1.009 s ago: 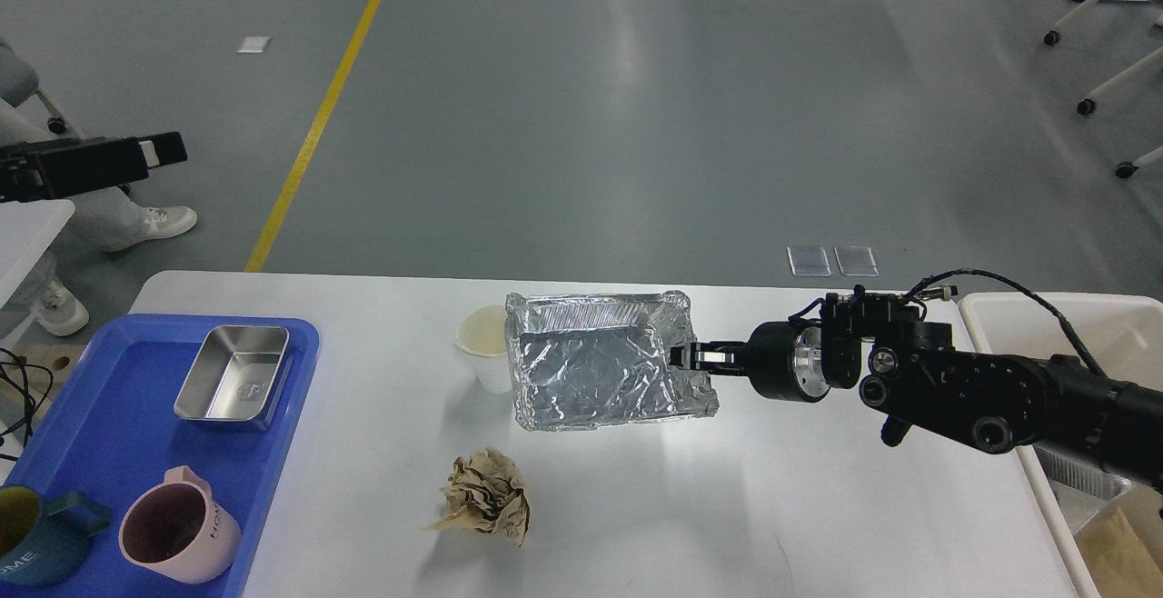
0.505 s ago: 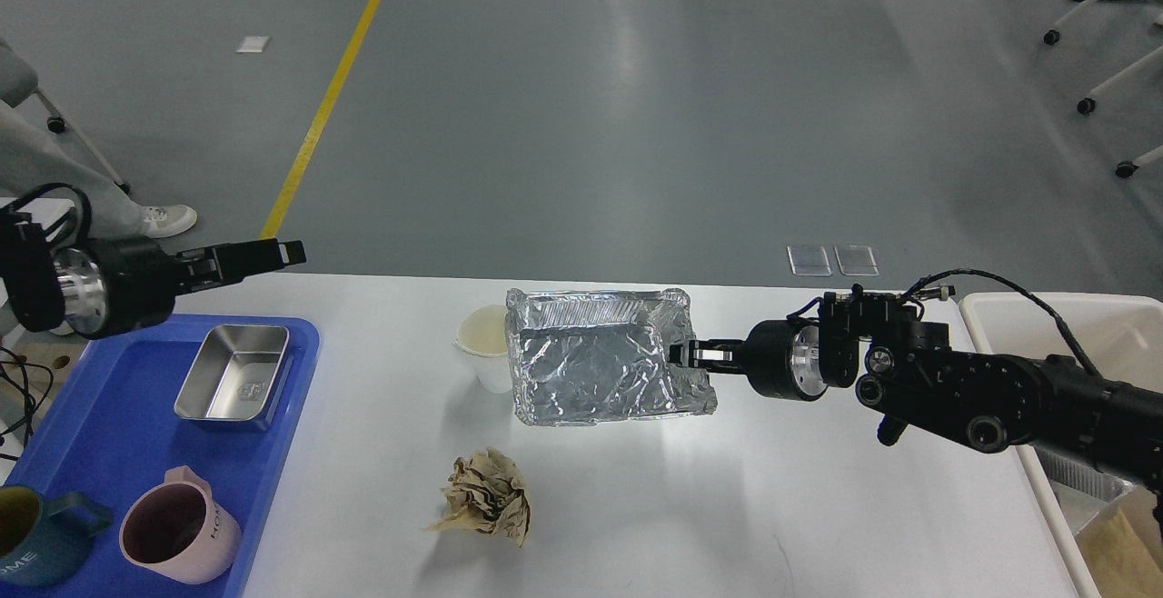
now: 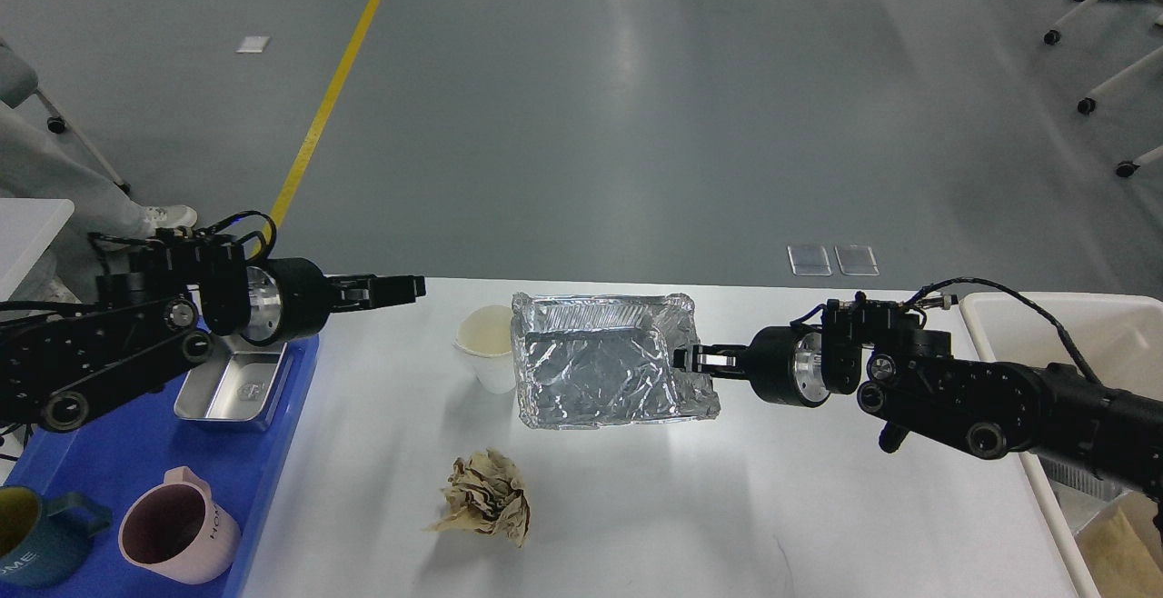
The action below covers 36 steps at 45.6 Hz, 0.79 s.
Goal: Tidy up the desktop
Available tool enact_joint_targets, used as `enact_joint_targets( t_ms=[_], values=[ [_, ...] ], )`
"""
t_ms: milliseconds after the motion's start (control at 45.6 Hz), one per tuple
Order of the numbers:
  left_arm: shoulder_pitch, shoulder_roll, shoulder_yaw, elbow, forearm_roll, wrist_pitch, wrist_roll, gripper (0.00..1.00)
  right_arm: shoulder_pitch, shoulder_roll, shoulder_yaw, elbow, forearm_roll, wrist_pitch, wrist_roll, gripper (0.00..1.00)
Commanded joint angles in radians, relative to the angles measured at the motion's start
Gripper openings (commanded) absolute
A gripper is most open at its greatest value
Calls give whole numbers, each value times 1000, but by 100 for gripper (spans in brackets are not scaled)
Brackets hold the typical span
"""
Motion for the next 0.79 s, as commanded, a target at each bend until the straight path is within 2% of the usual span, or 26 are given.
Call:
enact_joint_targets(
  t_ms=[0,285,461,658,768],
  values=[
    [-65,-109,121,64,4,35,6,95,-1,1,0,-3,-1,0,0,0],
    [-138,-270,285,183,4,43,11,92,-1,0,0,-15,0,0,1,0],
    [-148,-267,326,190,23,54,34,91,-4,0,0,-18,-1,0,1,0],
    [-156,-261,372,214,26,58,34,89,-11,0,0,-32,0,0,1,0],
    [-148,-270,389,260,26,60,32,84,-14,0,0,-32,0,0,1,0]
  ],
)
